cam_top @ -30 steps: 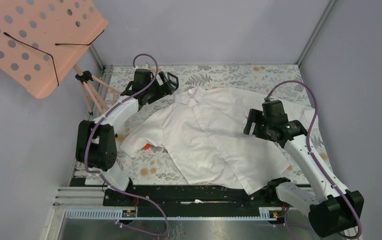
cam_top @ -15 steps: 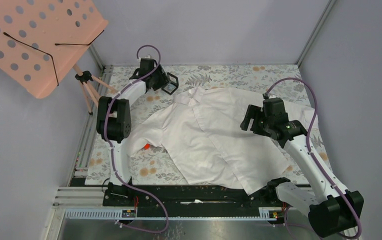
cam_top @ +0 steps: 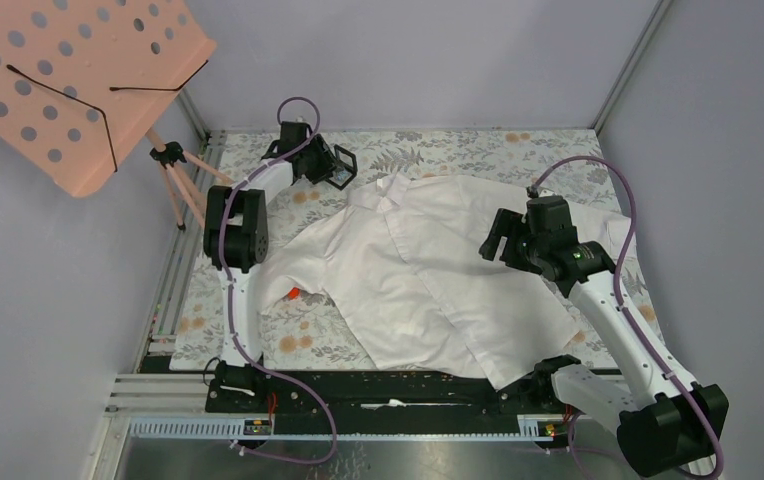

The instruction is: Pin the brooch onto the clothing

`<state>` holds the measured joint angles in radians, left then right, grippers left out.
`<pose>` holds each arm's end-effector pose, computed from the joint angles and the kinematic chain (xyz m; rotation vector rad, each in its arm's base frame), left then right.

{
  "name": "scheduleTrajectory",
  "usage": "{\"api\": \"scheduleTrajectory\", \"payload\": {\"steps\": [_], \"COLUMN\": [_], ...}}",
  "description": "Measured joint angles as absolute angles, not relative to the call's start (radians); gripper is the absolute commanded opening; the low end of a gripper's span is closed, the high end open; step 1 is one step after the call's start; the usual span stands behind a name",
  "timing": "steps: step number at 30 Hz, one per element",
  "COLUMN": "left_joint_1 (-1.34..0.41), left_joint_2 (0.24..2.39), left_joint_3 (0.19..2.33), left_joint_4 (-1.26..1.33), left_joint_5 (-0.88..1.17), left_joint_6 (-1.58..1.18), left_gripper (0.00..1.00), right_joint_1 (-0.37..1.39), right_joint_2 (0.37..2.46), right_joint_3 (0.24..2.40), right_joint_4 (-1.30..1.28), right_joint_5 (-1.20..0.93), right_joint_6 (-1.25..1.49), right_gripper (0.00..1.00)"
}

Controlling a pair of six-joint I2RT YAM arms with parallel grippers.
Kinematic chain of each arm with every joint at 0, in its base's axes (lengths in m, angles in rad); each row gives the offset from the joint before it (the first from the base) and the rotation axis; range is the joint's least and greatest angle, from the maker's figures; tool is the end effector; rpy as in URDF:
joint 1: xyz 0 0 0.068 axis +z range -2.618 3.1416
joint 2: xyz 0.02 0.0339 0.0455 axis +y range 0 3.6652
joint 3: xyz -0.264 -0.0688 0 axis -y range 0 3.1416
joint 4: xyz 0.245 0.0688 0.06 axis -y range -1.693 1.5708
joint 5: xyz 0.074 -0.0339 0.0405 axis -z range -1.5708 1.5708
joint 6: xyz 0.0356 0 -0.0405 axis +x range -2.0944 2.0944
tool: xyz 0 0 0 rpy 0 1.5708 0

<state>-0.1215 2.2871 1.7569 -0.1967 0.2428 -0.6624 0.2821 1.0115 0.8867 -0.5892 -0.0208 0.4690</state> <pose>0.5113 -0.0711 0.1683 -0.5069 2.3132 -0.6721 0.2047 0.0601 0.2945 0.2055 2.3103 0.4110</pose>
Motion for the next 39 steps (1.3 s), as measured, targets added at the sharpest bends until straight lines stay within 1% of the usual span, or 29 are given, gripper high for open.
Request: {"api": "scheduleTrajectory", "payload": {"steps": [14,18,23,39], "left_joint_1": [-0.116,-0.112,-0.107,-0.103], "left_joint_2": [2.320,2.344,2.360,2.402], "left_joint_3": [1.789,1.811,1.822,1.871], "left_joint_4": [-0.165,-0.172,-0.190,-0.186], "left_joint_5": [0.261,0.261,0.263,0.320], "left_joint_6": [-0.675,-0.681,-0.687,-0.691], "left_gripper": [0.41,0.40,0.38,0.39], "right_joint_1": [0.282,0.282,0.282,0.282], "right_joint_2": [0.997,0.988,0.987,0.986], "right_joint_3": [0.875,0.871,0.870,0.853], "right_joint_4": [-0.593,-0.593,-0.593,-0.592], "right_joint_5": [-0.022,-0.022,-0.028,-0.048], "right_joint_6": [0.492,0.495,0.499,0.503], "right_gripper": [0.80,0.72,0.67,0.65]}}
